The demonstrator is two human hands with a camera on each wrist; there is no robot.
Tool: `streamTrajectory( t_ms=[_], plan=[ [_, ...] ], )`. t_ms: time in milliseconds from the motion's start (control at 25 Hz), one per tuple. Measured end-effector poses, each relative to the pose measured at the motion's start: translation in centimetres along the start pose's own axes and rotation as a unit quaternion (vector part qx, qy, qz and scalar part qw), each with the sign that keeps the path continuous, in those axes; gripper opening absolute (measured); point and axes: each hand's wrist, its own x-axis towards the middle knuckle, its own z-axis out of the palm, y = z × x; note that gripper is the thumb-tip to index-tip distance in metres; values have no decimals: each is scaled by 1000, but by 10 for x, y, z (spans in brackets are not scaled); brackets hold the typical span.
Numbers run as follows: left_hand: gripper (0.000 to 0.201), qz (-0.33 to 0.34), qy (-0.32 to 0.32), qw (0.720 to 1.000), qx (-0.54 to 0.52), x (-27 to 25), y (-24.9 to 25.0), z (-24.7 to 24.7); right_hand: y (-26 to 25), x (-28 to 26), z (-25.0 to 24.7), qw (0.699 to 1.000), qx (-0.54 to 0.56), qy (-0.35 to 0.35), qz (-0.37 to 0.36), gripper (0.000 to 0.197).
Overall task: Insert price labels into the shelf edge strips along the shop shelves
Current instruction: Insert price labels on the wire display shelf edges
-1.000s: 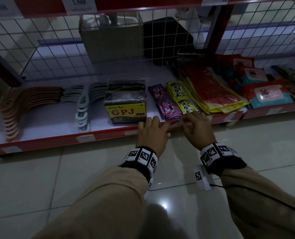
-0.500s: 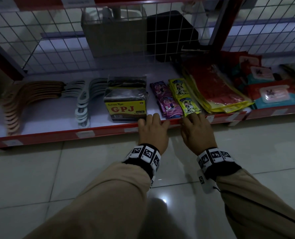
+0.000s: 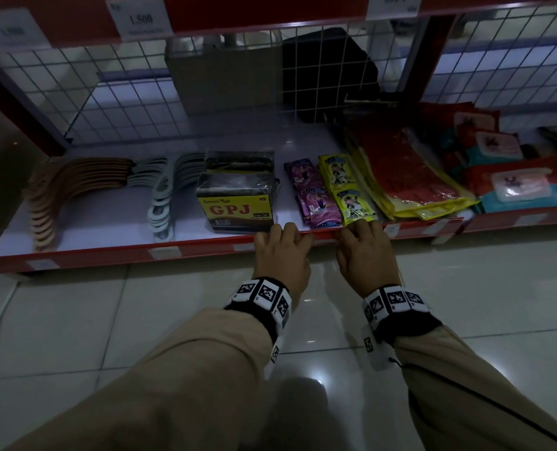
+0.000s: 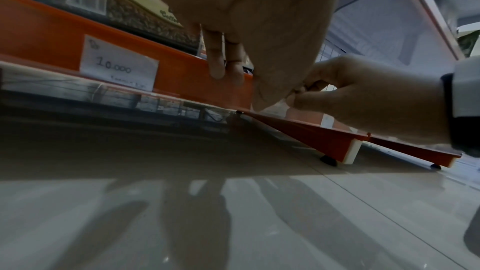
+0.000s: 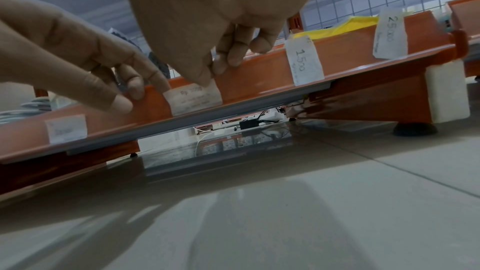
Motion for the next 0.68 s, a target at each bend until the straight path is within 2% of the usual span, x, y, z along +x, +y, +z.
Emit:
streamTrajectory(
  t_ms=[200, 360, 480, 680],
  plan=[
    [49, 6, -18, 1000, -6, -2, -4, -6, 1, -2, -4, 1000, 14, -11, 5, 27],
    [49, -12, -22, 1000, -15, -7, 2, -8, 4, -1, -11, 999, 10, -36, -3, 24],
    [57, -9, -28, 999, -24, -14, 5, -11, 5, 0, -19, 999, 12, -52, 0, 25],
    [63, 13, -57, 998, -21, -19, 0, -19, 5, 4, -38, 990, -22, -137, -14, 32]
  ],
)
